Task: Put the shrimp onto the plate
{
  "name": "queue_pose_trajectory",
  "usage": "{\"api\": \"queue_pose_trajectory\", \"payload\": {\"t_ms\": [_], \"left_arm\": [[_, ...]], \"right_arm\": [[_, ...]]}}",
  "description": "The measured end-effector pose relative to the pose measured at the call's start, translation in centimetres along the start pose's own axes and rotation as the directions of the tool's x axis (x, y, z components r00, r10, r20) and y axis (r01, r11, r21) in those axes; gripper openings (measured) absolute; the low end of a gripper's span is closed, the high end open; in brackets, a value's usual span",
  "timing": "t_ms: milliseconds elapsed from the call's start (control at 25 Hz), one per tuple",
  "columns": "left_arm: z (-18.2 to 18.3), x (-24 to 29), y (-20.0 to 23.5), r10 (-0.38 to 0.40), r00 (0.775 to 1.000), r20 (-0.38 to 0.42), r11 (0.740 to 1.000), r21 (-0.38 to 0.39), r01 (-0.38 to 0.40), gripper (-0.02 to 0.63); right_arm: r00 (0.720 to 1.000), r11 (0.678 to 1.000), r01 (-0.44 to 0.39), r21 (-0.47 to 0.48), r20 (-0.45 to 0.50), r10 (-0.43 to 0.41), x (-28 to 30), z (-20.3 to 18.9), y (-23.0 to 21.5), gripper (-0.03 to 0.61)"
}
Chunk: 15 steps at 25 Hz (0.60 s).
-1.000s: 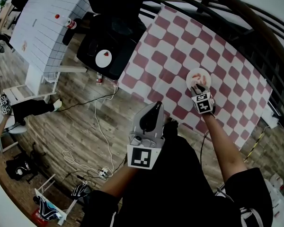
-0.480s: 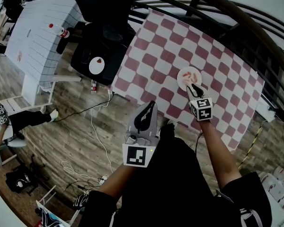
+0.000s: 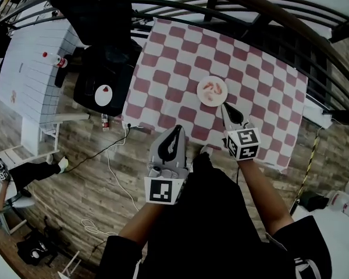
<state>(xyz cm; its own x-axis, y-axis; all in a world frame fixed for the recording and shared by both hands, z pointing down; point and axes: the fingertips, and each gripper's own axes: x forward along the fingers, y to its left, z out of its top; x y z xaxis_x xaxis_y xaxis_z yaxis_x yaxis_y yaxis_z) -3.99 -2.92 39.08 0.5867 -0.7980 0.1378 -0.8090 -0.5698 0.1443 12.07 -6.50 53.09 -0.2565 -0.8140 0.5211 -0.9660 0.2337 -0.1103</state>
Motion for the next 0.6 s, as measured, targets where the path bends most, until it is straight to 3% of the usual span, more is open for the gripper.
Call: {"api": "queue_pose_trajectory", "payload": {"t_ms": [160,320,440,600], "left_arm": [[0.1,0.9,-2.0,-0.047,0.999,0.008,0.999,0.009,0.047,0.009],[0.7,2.1,-4.3,-0.129,0.990,0.065,0.992,-0.001,0.129,0.009],[0.4,2.8,-5.9,-0.166,0.986,0.025,0.986,0.002,0.166,0.009],[1.3,3.4,-8.3,-0.215,0.976,0.039,0.977,0.004,0.215,0.009]], "right_arm": [[0.998,1.000,0.027,-0.005,0.053,-0.027,-3.2,1.8,0.7,-0.002],[0.991,0.996,0.080,-0.032,0.108,-0.076,-6.9,3.6,1.0,-0.002],[0.981,0.993,0.116,-0.022,0.159,-0.112,-9.8,4.8,1.0,-0.002],[0.962,0.987,0.163,0.011,0.220,-0.161,-13.5,6.0,0.7,-0.002]]}}
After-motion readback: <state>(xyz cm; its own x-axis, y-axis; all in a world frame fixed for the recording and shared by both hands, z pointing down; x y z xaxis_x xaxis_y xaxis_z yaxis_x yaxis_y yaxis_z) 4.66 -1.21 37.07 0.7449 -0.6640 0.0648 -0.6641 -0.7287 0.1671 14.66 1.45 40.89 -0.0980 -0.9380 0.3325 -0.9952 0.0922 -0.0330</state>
